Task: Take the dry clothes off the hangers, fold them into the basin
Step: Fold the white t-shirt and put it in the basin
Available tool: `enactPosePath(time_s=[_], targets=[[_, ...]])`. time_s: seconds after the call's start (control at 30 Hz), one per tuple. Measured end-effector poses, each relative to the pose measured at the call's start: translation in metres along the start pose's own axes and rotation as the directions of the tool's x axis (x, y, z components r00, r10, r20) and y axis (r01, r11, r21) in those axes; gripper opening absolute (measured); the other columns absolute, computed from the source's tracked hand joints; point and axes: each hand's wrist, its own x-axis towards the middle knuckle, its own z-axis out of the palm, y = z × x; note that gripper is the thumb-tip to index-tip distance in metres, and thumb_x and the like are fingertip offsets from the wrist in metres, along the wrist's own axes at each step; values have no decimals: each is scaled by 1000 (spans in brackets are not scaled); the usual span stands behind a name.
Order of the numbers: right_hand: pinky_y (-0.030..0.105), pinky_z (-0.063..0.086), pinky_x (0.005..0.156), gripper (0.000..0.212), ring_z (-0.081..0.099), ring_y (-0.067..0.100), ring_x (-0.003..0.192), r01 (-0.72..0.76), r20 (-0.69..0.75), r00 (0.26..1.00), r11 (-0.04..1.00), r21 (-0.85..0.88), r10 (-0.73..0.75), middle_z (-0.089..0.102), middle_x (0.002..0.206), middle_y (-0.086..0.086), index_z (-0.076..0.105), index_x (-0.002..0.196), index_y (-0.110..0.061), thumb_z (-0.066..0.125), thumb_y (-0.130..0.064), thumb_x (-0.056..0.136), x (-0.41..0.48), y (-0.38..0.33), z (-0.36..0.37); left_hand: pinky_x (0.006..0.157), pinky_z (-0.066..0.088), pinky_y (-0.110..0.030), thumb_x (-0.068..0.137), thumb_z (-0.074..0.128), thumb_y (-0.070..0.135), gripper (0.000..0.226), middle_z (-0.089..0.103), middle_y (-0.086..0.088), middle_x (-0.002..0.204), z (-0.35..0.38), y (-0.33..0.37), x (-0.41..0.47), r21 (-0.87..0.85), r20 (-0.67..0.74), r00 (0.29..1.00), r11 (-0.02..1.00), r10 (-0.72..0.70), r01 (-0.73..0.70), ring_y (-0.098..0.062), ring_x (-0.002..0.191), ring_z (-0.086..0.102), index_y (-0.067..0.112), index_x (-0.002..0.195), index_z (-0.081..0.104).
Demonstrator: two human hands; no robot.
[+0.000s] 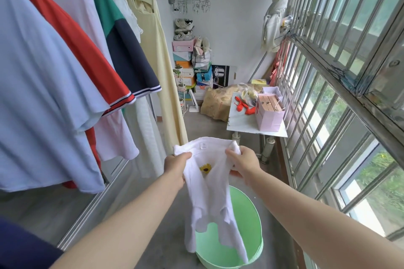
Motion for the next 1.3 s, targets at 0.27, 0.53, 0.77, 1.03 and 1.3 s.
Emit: enactPosePath(time_s=[0.27,0.53,0.77,1.03,1.3], targets=[[34,60,60,14,55,18,64,182,127,977,982,-57,-174,54,72,11,55,81,-3,63,-15,82,-15,-3,15,75,48,-36,89,59,17,13,66,-16,99,27,-2,-9,116,180,977,984,115,-137,-26,85,62,8,98,60],[46,60,68,26,59,18,69,287,210,942,952,-108,-260,53,68,5,47,68,-11,66,-19,82,-17,-5,23,83,56,-51,90,53,13,25,67,-25,108,31,4,-13,58,173,980,992,98,-110,-36,97,68,-5,106,59],[37,60,72,12,65,18,77,286,316,918,952,-104,-241,63,81,5,57,73,-15,66,-9,77,-16,-11,28,82,55,-46,95,53,24,31,69,-16,101,34,4,-10,-21,284,949,991,135,-135,-27,89,71,-4,106,60],[32,57,77,27,62,17,82,225,416,891,973,-55,-182,64,83,2,65,77,-17,50,5,78,-11,-18,22,63,40,-31,75,69,6,23,51,-5,75,17,8,-7,125,403,868,922,290,-366,-19,74,50,14,77,47],[23,51,78,55,58,13,90,289,296,921,954,-83,-253,58,106,1,49,116,-19,76,2,73,5,-11,-6,55,21,-27,80,60,3,27,33,-5,70,-5,40,-7,131,561,749,856,352,-500,-15,67,32,18,70,40]])
